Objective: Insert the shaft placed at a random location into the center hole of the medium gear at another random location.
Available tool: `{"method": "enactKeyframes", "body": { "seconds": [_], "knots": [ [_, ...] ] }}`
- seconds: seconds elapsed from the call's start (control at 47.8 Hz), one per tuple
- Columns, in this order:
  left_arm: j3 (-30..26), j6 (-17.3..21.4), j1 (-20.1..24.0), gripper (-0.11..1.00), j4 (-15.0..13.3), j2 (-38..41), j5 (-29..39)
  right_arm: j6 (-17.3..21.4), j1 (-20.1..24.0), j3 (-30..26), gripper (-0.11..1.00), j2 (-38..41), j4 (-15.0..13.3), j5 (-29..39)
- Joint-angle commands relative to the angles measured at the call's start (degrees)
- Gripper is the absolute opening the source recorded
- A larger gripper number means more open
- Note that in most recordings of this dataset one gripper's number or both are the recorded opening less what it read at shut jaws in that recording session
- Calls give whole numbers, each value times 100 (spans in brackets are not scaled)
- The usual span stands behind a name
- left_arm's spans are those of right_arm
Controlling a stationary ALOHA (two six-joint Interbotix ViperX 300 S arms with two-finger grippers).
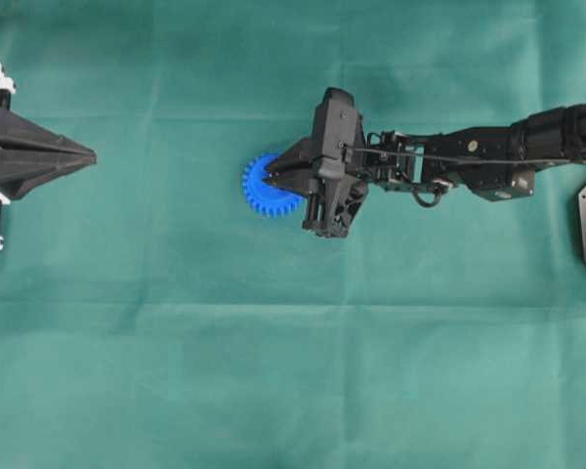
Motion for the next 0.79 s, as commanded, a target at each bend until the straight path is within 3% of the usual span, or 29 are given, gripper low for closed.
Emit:
{"method": "enactKeyframes", "body": {
  "seconds": [0.0, 0.23, 0.502, 0.773],
  "knots": [
    [-97, 9, 18, 0, 18, 35, -35, -9, 0, -62, 13, -62, 9, -44],
    [-97, 9, 9, 0, 18, 35, -35, -9, -9, -79, 17, -62, 18, -35],
    [-97, 0, 18, 0, 18, 35, -35, 0, 0, -158, 86, -105, 18, -9],
    [-97, 0, 18, 0, 18, 44, -26, -9, 0, -149, 81, -571, 18, 325]
  ]
}}
